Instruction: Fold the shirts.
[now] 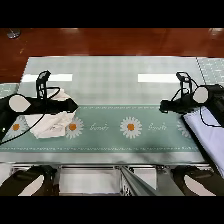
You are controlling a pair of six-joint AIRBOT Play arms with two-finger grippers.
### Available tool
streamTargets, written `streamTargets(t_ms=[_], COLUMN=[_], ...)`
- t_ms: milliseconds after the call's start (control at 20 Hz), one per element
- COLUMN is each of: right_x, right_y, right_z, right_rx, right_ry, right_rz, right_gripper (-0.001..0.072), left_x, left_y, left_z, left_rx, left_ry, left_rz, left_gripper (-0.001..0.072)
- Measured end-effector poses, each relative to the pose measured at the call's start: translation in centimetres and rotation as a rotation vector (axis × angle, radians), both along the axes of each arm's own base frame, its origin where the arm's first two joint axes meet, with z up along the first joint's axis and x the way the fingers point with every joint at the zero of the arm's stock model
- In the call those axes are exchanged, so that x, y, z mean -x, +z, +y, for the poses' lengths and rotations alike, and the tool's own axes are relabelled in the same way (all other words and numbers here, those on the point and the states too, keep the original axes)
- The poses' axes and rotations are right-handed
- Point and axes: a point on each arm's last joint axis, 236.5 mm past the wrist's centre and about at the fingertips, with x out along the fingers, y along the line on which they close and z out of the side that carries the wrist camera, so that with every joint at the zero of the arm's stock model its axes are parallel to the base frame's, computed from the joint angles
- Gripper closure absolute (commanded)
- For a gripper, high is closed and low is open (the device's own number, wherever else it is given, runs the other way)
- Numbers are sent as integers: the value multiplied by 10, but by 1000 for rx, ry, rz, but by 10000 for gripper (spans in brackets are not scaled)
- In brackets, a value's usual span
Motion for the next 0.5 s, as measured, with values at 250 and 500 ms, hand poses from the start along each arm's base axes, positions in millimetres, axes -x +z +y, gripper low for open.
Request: streamTargets(t_ms=[250, 500], right_x=[13, 14], right_y=[-3, -3], right_z=[-5, -1], right_rx=[25, 7], right_ry=[22, 21], right_rz=[54, 59], right_gripper=[81, 81], left_x=[-11, 1], left_y=[2, -39], left_z=[83, 117], left_rx=[-244, -281], left_ry=[95, 194], left_rz=[2, 128], left_gripper=[5, 5])
